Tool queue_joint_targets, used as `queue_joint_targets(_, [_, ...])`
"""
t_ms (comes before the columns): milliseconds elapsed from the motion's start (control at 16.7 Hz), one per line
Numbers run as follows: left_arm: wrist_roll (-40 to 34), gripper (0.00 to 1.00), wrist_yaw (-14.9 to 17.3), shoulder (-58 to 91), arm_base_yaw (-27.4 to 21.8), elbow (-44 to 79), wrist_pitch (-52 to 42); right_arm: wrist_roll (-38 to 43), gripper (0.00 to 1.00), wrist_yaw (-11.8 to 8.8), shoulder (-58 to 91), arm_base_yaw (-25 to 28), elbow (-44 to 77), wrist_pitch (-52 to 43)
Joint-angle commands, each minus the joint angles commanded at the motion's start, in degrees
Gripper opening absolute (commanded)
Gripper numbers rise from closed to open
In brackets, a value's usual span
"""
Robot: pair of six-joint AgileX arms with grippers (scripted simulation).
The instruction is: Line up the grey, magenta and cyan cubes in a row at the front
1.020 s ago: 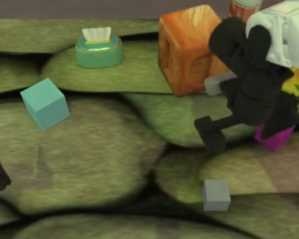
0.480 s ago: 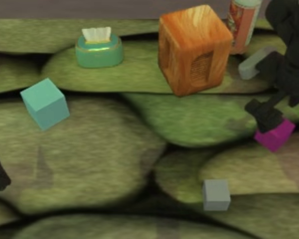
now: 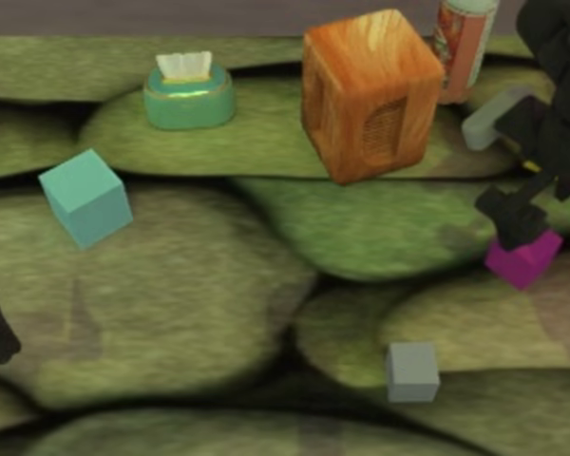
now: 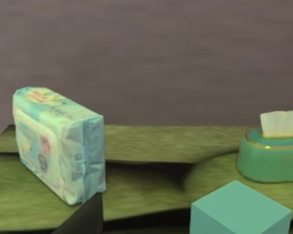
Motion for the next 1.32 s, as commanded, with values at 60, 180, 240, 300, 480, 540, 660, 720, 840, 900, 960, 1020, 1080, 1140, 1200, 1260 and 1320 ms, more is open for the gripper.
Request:
queue_joint_targets(60, [0.0, 1.0, 0.0, 0.0, 0.0, 0.0, 0.0, 0.0, 1.0, 0.0, 0.5, 0.0, -0.9, 1.4])
queue_joint_targets(180, [0.0, 1.0, 0.0, 0.0, 0.0, 0.0, 0.0, 0.1, 1.0, 0.0, 2.1, -0.1, -3.5, 5.8])
queue_joint_targets(240, [0.0, 1.0, 0.0, 0.0, 0.0, 0.0, 0.0, 0.1, 1.0, 0.0, 3.1, -0.1, -5.1, 8.6])
queue_joint_targets(300, [0.0, 1.0, 0.0, 0.0, 0.0, 0.0, 0.0, 0.1, 1.0, 0.0, 4.0, -0.1, -6.7, 11.4])
queue_joint_targets(480, [0.0, 1.0, 0.0, 0.0, 0.0, 0.0, 0.0, 0.1, 1.0, 0.0, 6.3, -0.1, -10.0, 16.6])
queue_joint_targets(540, [0.0, 1.0, 0.0, 0.0, 0.0, 0.0, 0.0, 0.1, 1.0, 0.0, 6.6, -0.1, -10.4, 17.1])
queue_joint_targets(660, [0.0, 1.0, 0.0, 0.0, 0.0, 0.0, 0.0, 0.1, 1.0, 0.0, 6.6, -0.1, -10.5, 17.2])
queue_joint_targets(720, [0.0, 1.0, 0.0, 0.0, 0.0, 0.0, 0.0, 0.1, 1.0, 0.0, 6.6, -0.1, -10.5, 17.2])
queue_joint_targets(840, [0.0, 1.0, 0.0, 0.0, 0.0, 0.0, 0.0, 0.1, 0.85, 0.0, 6.6, -0.1, -10.5, 17.2])
queue_joint_targets(900, [0.0, 1.0, 0.0, 0.0, 0.0, 0.0, 0.0, 0.1, 0.77, 0.0, 6.6, -0.1, -10.5, 17.2])
queue_joint_targets(960, [0.0, 1.0, 0.0, 0.0, 0.0, 0.0, 0.0, 0.1, 0.7, 0.0, 6.6, -0.1, -10.5, 17.2])
queue_joint_targets(1020, [0.0, 1.0, 0.0, 0.0, 0.0, 0.0, 0.0, 0.1, 0.62, 0.0, 6.6, -0.1, -10.5, 17.2])
queue_joint_targets(1080, [0.0, 1.0, 0.0, 0.0, 0.0, 0.0, 0.0, 0.1, 0.55, 0.0, 6.6, -0.1, -10.5, 17.2])
queue_joint_targets(1140, [0.0, 1.0, 0.0, 0.0, 0.0, 0.0, 0.0, 0.1, 0.47, 0.0, 6.6, -0.1, -10.5, 17.2])
queue_joint_targets(1200, [0.0, 1.0, 0.0, 0.0, 0.0, 0.0, 0.0, 0.1, 0.4, 0.0, 6.6, -0.1, -10.5, 17.2])
queue_joint_targets(1260, [0.0, 1.0, 0.0, 0.0, 0.0, 0.0, 0.0, 0.1, 0.32, 0.0, 6.6, -0.1, -10.5, 17.2])
queue_joint_targets(1320, [0.0, 1.0, 0.0, 0.0, 0.0, 0.0, 0.0, 0.1, 0.25, 0.0, 6.6, -0.1, -10.5, 17.2])
